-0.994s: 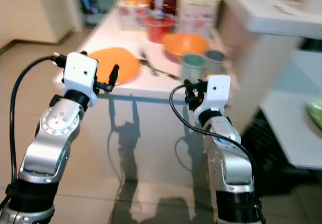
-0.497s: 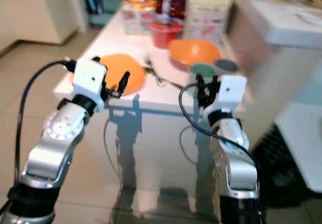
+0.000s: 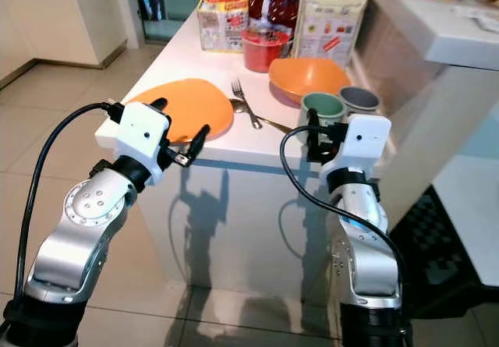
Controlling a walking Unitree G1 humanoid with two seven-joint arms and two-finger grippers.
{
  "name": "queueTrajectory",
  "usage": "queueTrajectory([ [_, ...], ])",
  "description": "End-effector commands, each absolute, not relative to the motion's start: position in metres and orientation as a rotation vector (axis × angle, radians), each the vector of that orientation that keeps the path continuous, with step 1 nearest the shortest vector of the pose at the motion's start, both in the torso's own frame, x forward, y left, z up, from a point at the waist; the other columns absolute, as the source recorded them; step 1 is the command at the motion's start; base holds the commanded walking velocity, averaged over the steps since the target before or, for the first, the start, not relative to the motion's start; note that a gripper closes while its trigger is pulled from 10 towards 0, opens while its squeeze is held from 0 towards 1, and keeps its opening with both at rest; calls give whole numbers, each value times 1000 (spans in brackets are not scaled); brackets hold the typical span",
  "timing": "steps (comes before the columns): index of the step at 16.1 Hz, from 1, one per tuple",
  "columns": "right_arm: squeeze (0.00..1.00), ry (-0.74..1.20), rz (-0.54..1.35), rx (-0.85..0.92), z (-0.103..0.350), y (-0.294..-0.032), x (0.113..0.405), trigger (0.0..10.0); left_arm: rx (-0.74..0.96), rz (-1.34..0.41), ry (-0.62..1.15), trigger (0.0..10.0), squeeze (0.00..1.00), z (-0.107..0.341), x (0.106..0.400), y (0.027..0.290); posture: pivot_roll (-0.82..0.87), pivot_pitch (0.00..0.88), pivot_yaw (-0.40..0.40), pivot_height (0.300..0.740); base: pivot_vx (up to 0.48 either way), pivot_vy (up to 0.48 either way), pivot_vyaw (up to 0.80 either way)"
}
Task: Setting the table
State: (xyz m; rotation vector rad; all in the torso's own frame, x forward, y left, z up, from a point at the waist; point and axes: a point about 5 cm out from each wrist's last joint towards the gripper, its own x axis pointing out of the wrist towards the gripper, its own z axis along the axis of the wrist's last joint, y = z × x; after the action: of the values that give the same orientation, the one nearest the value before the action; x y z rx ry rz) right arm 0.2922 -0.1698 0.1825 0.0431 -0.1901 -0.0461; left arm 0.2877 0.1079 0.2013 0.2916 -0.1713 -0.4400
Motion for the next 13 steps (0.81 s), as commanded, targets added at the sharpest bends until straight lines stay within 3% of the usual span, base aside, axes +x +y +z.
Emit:
queueTrajectory([
  [1,1000,-180,-87,24,184,-176,292,10000,280,-486,-178,10000,0,202,284,103,16,0,-30,740,0,0,0],
  [5,1000,-41,-67,33,170,-174,309,10000,256,-680,-121,10000,0,196,269,92,24,0,-37,740,0,0,0],
  [6,86,-28,-47,49,169,-171,315,10000,253,-688,-117,10000,0,196,268,92,24,0,-39,740,0,0,0],
  [7,0,-18,-40,47,167,-169,319,10000,252,-688,-116,10000,0,196,269,92,24,0,-39,740,0,0,0],
  [13,0,42,-74,48,156,-169,338,10000,254,-695,-101,10000,0,196,269,92,29,0,-44,740,0,0,0],
])
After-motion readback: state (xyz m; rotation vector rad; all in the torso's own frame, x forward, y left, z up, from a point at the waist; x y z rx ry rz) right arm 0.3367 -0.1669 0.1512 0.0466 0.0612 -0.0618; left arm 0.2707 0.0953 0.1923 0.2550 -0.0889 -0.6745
